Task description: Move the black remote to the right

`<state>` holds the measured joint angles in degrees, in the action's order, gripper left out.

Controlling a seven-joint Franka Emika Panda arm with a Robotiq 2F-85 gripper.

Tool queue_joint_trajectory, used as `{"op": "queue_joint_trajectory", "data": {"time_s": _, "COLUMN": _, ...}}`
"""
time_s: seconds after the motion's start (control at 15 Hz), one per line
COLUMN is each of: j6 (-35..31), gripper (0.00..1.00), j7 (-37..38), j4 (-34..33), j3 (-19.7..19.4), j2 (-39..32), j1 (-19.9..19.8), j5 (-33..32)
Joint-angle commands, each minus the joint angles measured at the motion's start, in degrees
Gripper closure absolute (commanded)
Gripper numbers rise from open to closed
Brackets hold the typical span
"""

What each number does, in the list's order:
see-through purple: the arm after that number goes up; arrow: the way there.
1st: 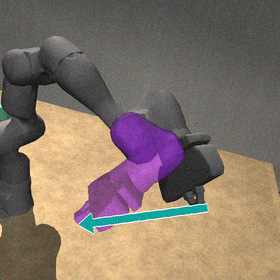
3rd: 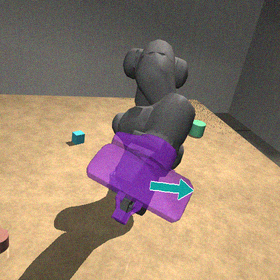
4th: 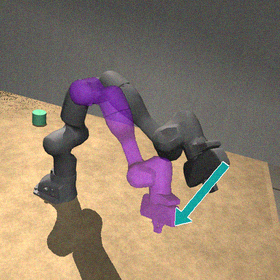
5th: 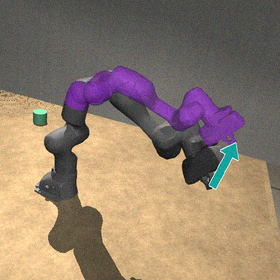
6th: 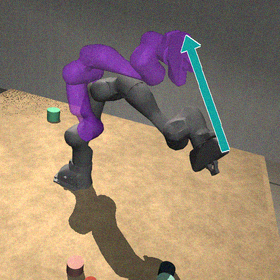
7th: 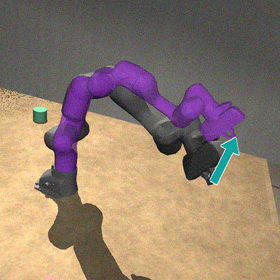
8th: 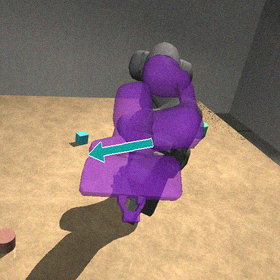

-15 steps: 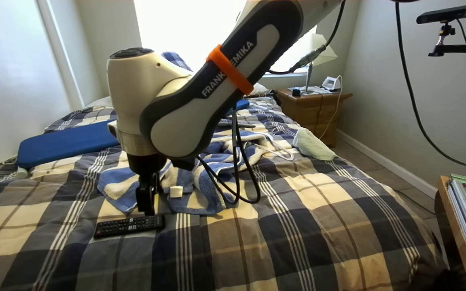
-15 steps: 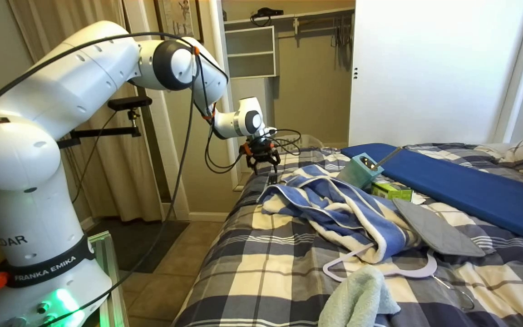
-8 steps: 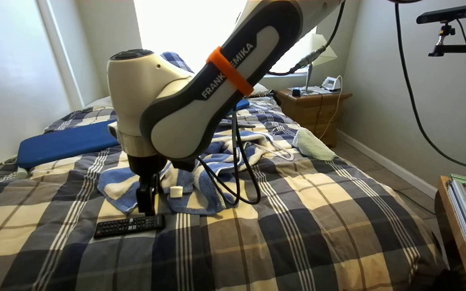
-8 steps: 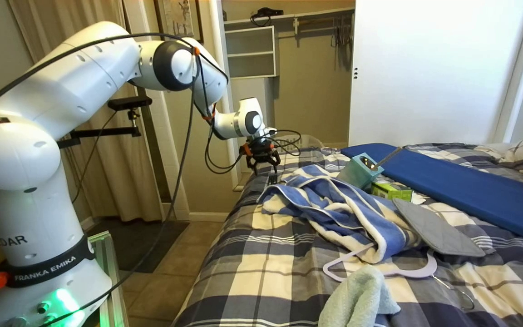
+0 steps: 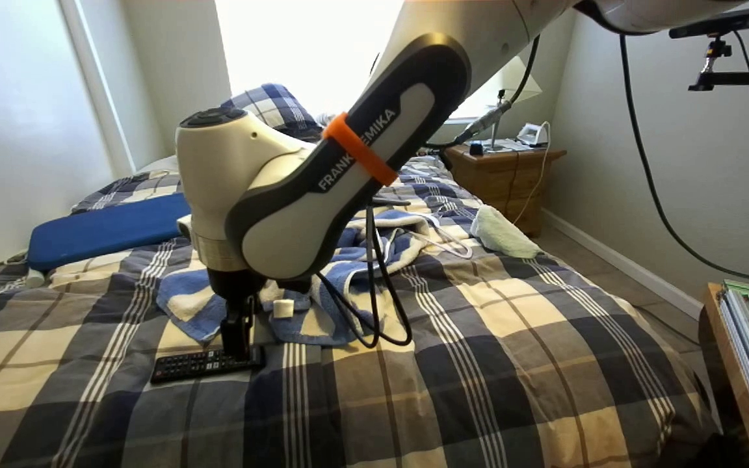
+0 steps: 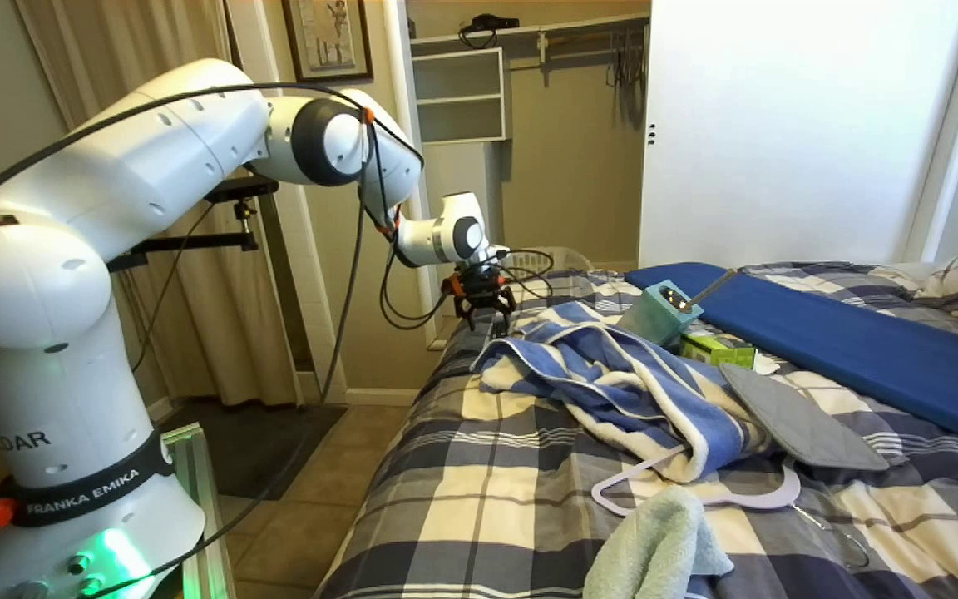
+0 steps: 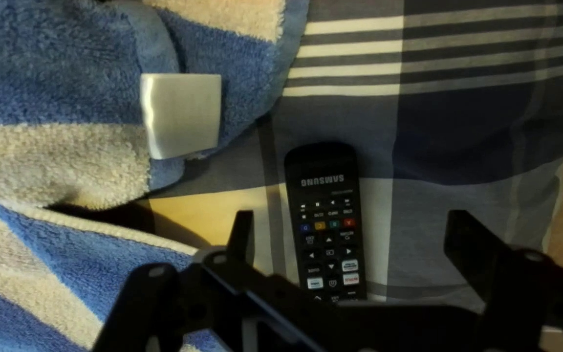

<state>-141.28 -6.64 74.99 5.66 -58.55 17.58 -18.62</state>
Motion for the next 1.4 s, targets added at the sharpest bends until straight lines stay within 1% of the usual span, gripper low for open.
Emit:
{"op": "queue_joint_trajectory", "data": {"time_s": 0.0, "j6": -0.71, "gripper": 0.0, "j7": -0.72, "j4": -6.1, "j3": -1.23, "j2": -4.91, "j1": 1.32, "j5": 0.43}}
{"op": "queue_joint_trajectory", "data": {"time_s": 0.4, "j6": -2.74, "gripper": 0.0, "j7": -1.48, "j4": -11.77, "j3": -1.84, "j2": -9.88, "j1": 1.66, "j5": 0.41}}
{"op": "queue_joint_trajectory", "data": {"time_s": 0.6, "j6": -3.94, "gripper": 0.0, "j7": -2.73, "j4": -14.09, "j3": -1.11, "j2": -12.0, "j1": 1.15, "j5": 1.1}}
{"op": "queue_joint_trajectory", "data": {"time_s": 0.67, "j6": -3.8, "gripper": 0.02, "j7": -2.96, "j4": -14.78, "j3": -1.04, "j2": -12.63, "j1": 1.18, "j5": 1.21}}
{"op": "queue_joint_trajectory", "data": {"time_s": 0.73, "j6": -3.66, "gripper": 0.16, "j7": -3.17, "j4": -15.57, "j3": -1.1, "j2": -13.2, "j1": 1.29, "j5": 1.19}}
{"op": "queue_joint_trajectory", "data": {"time_s": 0.8, "j6": -3.32, "gripper": 0.26, "j7": -3.58, "j4": -16.16, "j3": -0.87, "j2": -13.71, "j1": 1.24, "j5": 1.36}}
{"op": "queue_joint_trajectory", "data": {"time_s": 1.0, "j6": -2.32, "gripper": 0.46, "j7": -4.44, "j4": -17.63, "j3": -0.41, "j2": -14.75, "j1": 1.39, "j5": 1.66}}
{"op": "queue_joint_trajectory", "data": {"time_s": 1.2, "j6": -1.76, "gripper": 0.68, "j7": -5.05, "j4": -18.87, "j3": -0.26, "j2": -15.54, "j1": 1.77, "j5": 1.68}}
{"op": "queue_joint_trajectory", "data": {"time_s": 1.27, "j6": -1.46, "gripper": 0.74, "j7": -5.21, "j4": -19.31, "j3": -0.2, "j2": -15.79, "j1": 1.84, "j5": 1.77}}
{"op": "queue_joint_trajectory", "data": {"time_s": 1.33, "j6": -1.26, "gripper": 0.76, "j7": -5.26, "j4": -19.58, "j3": -0.27, "j2": -15.97, "j1": 1.94, "j5": 1.74}}
